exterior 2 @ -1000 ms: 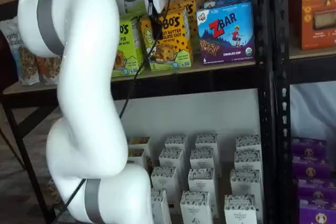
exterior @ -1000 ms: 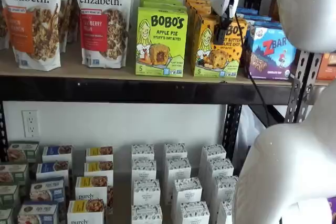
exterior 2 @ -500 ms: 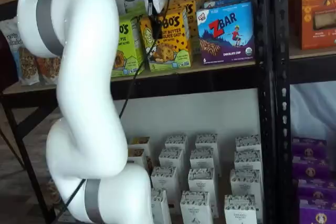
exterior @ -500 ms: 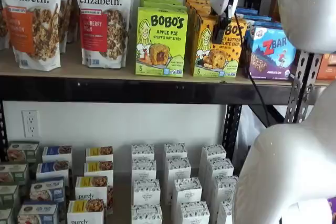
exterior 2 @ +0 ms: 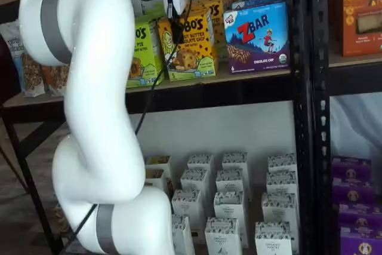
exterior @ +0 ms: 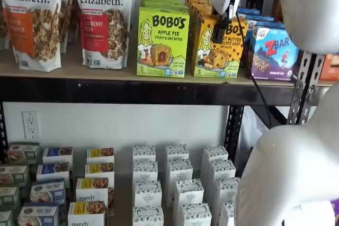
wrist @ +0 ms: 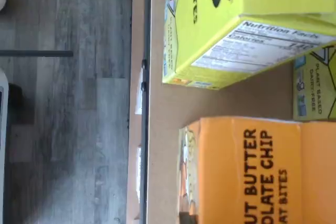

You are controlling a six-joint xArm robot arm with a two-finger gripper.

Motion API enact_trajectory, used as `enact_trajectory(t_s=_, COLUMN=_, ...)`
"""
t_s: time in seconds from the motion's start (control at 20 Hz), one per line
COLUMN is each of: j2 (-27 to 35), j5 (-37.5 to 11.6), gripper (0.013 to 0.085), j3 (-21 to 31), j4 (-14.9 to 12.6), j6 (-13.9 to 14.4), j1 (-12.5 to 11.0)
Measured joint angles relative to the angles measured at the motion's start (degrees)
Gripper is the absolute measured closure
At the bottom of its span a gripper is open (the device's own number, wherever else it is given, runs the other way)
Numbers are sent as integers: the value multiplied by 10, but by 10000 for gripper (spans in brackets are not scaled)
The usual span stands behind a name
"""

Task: Pick up the orange box on the top shelf, the fifth box from the left

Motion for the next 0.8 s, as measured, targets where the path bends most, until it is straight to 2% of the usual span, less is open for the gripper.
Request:
enact_trajectory(t_s=0.45, j2=-6, j5=5, gripper=770, j3=-1, j4=-10, j6=5, j1=6)
enact_trajectory(t_s=0.8, j2=-37, j5=-1, gripper=770, j3=18, j4=16, j6=9, j1=4)
